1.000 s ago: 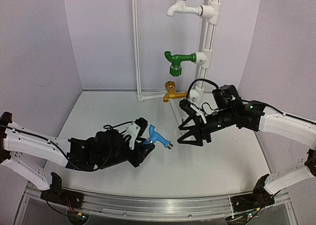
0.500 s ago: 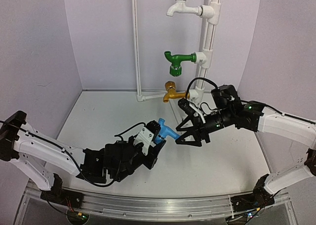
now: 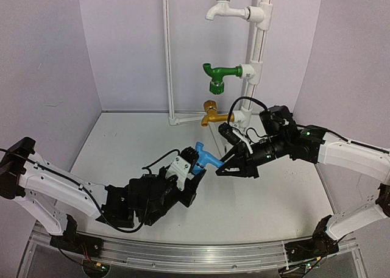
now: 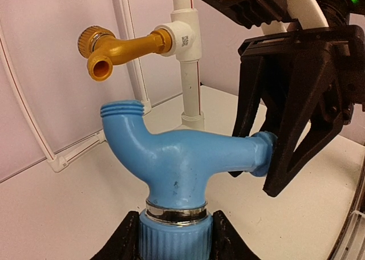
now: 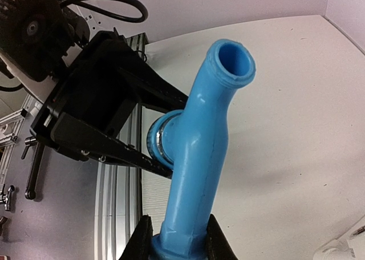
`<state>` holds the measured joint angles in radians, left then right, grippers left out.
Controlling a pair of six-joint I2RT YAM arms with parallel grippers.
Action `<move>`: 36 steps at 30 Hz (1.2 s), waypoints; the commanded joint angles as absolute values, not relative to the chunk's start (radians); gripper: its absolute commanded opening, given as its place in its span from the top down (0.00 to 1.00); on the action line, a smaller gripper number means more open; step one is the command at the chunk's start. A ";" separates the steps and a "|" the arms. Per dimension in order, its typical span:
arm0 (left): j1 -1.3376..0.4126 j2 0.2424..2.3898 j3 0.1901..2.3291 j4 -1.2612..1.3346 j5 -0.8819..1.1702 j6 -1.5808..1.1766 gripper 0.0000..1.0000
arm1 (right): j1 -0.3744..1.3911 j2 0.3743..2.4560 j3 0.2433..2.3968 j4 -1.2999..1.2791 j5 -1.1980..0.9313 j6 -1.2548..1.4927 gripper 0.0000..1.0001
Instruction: Install the water faucets
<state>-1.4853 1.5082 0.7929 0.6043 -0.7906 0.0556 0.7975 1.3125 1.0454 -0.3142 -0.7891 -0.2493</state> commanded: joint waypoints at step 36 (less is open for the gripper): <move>-1.140 1.258 0.970 -0.059 0.466 -0.178 0.00 | 0.819 1.302 1.187 -0.707 -0.755 -0.821 1.00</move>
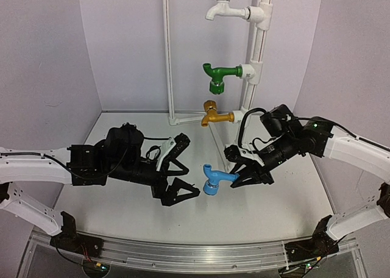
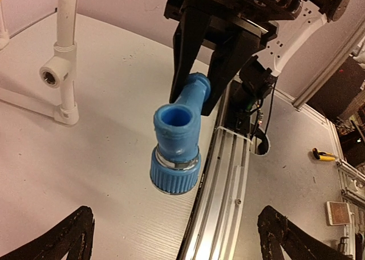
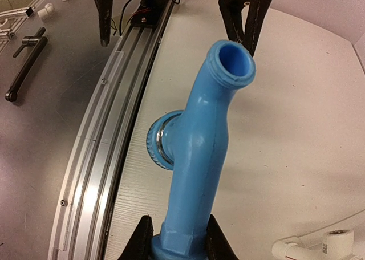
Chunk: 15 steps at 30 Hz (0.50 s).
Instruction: Install the water faucets
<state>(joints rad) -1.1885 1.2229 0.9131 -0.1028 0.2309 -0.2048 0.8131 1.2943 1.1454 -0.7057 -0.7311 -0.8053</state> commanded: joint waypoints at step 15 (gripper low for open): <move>-1.107 1.379 1.052 0.060 0.465 -0.291 0.00 | 0.824 1.318 1.205 -0.715 -0.799 -0.818 1.00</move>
<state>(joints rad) -1.1157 1.3880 0.9992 -0.0195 0.4513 -0.2486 0.8166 1.3080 1.1611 -0.7128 -0.7580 -0.8116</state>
